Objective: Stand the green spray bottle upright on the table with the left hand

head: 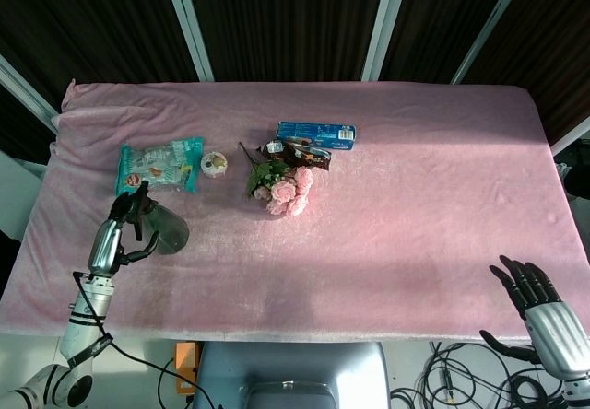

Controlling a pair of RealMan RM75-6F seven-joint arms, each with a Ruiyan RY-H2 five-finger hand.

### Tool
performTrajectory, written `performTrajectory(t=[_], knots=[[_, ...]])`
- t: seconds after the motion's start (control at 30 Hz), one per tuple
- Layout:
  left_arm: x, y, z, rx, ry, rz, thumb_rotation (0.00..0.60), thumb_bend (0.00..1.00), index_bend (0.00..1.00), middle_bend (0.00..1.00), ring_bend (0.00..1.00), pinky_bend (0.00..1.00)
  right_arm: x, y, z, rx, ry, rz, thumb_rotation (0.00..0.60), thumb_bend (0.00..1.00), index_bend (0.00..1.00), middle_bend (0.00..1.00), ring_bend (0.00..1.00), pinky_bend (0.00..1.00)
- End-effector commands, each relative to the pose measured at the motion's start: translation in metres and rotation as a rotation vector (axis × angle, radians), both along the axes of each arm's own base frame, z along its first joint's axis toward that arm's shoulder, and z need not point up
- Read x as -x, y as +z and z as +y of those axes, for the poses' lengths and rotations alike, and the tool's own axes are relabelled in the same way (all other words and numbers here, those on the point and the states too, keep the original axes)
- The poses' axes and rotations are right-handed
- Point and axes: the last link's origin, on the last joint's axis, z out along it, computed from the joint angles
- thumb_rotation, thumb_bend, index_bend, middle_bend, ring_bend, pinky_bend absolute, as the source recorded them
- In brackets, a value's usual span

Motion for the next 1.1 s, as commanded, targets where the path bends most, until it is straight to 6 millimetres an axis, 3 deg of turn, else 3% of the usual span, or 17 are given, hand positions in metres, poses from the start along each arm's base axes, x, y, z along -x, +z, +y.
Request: performTrajectory(t=[0.03,0.3,0.67,0.73,0.87,1.0,1.1], knots=[[0.0,0.001,0.0,0.006,0.001,-0.004,0.6,0.4,0.1,0.31,0.06,0.0,0.0,0.0,0.0,0.0,0.0,0.0,0.6,0.34,0.0,0.0,0.0,0.0],[0.003,0.006,0.0,-0.003,0.005,-0.008,0.6,0.36,0.0,0.04,0.0,0.0,0.0,0.001,0.0,0.002,0.001,-0.002,0.6,0.34,0.0,0.0,0.0,0.0],[0.02,0.027,-0.011,-0.044,0.004,0.102,0.582,0.33,0.0,0.0,0.0,0.0,0.0,0.0,0.001,0.002,0.002,0.0,0.6,0.34,0.0,0.0,0.0,0.0],[0.036,0.038,-0.018,-0.038,0.034,0.224,0.567,0.32,0.0,0.0,0.0,0.0,0.0,0.001,0.001,0.003,0.001,0.0,0.6,0.34,0.0,0.0,0.0,0.0],[0.075,0.068,-0.048,-0.009,0.104,0.71,0.565,0.32,0.0,0.0,0.0,0.0,0.001,0.0,0.001,0.005,-0.004,0.006,0.6,0.34,0.0,0.0,0.0,0.0],[0.078,0.073,-0.087,-0.158,0.163,1.067,0.6,0.33,0.0,0.0,0.0,0.0,0.001,-0.004,-0.001,0.003,-0.008,0.023,0.6,0.34,0.0,0.0,0.0,0.0],[0.074,0.06,-0.103,-0.209,0.15,1.084,0.6,0.33,0.0,0.0,0.0,0.0,0.0,-0.008,-0.002,-0.006,-0.01,0.038,0.6,0.34,0.0,0.0,0.0,0.0]])
